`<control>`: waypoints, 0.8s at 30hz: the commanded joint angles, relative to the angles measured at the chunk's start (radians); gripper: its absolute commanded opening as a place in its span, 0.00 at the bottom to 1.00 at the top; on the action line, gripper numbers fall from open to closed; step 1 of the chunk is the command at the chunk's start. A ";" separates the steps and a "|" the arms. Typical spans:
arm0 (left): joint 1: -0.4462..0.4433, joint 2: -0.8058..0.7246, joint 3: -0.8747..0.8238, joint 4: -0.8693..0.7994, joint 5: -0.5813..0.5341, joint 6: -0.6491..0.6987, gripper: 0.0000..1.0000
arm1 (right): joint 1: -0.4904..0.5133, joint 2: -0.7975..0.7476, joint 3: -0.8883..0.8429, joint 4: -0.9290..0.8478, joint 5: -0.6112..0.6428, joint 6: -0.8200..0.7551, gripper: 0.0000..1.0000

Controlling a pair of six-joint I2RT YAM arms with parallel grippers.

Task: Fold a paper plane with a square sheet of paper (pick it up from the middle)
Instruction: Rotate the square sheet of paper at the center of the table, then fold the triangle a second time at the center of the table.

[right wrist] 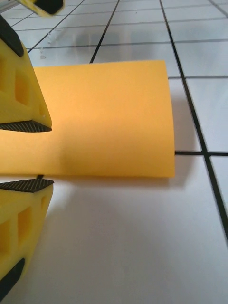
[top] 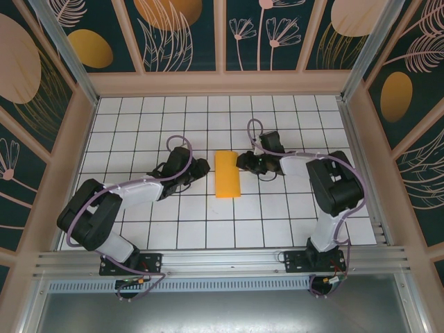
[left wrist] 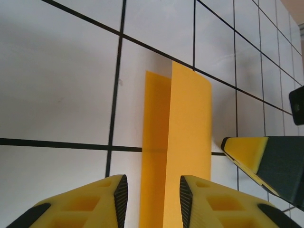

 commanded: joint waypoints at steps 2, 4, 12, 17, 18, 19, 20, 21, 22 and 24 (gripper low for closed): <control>0.009 0.049 0.017 0.064 0.074 0.001 0.38 | 0.007 -0.092 -0.043 0.010 0.031 0.030 0.36; 0.015 0.064 0.025 0.068 0.094 -0.004 0.38 | 0.015 -0.114 -0.065 0.036 0.023 0.045 0.35; 0.040 0.078 0.009 0.129 0.159 -0.046 0.45 | 0.049 -0.124 -0.130 0.123 -0.035 0.110 0.24; 0.051 0.089 -0.011 0.168 0.189 -0.067 0.48 | 0.077 -0.095 -0.133 0.164 -0.072 0.136 0.21; 0.051 0.097 -0.012 0.178 0.198 -0.071 0.48 | 0.082 -0.085 -0.128 0.166 -0.073 0.135 0.20; 0.051 0.106 -0.012 0.190 0.208 -0.076 0.48 | 0.085 -0.075 -0.119 0.153 -0.063 0.134 0.20; 0.051 0.114 -0.012 0.200 0.217 -0.081 0.48 | 0.088 -0.069 -0.112 0.136 -0.046 0.131 0.20; 0.051 0.124 -0.008 0.208 0.226 -0.084 0.48 | 0.088 -0.061 -0.104 0.111 -0.021 0.123 0.20; 0.051 0.135 -0.006 0.215 0.238 -0.089 0.48 | 0.088 -0.054 -0.096 0.083 0.005 0.114 0.20; 0.051 0.151 -0.004 0.242 0.267 -0.100 0.48 | 0.088 -0.048 -0.094 0.053 0.033 0.098 0.19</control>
